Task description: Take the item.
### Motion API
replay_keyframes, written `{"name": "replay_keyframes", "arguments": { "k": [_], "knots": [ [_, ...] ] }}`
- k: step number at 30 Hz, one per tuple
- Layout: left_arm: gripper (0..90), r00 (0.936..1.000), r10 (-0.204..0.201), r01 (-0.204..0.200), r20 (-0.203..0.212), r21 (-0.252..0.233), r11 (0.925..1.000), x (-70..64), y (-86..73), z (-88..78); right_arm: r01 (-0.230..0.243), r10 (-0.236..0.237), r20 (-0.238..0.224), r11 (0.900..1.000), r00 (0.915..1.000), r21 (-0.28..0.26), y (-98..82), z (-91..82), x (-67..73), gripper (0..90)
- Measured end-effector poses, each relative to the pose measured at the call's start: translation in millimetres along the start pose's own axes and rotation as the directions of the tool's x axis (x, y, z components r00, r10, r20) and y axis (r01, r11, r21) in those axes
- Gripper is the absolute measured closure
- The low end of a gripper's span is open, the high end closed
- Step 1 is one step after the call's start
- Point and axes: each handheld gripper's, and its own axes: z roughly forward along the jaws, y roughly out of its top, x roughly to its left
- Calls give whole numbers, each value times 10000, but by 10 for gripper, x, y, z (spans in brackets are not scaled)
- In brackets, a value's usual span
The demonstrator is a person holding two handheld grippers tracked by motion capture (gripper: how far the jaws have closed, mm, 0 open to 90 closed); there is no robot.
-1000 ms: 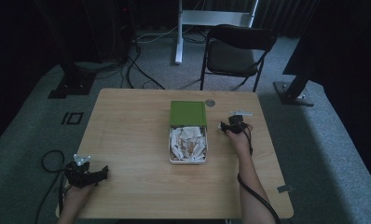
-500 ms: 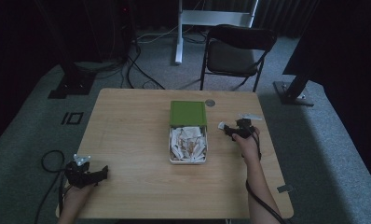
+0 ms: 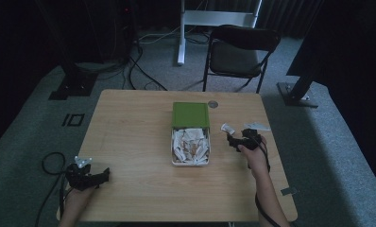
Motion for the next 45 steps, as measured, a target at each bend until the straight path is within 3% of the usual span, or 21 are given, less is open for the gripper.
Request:
{"name": "replay_keyframes", "arguments": {
  "k": [24, 32, 45],
  "knots": [
    [26, 10000, 3, -3, 2, -7, 10000, 0, 0, 0, 325, -342, -818, 9992, 9961, -220, -407, -321, 212, 139],
    [26, 10000, 2, -2, 0, -8, 10000, 0, 0, 0, 469, -471, -836, 9989, 9954, -49, -584, -402, 208, 139],
    [26, 10000, 20, -20, 1, 8, 10000, 1, 0, -1, 421, -412, -399, 9988, 9984, 236, -803, -502, 73, 139]
  ]
}}
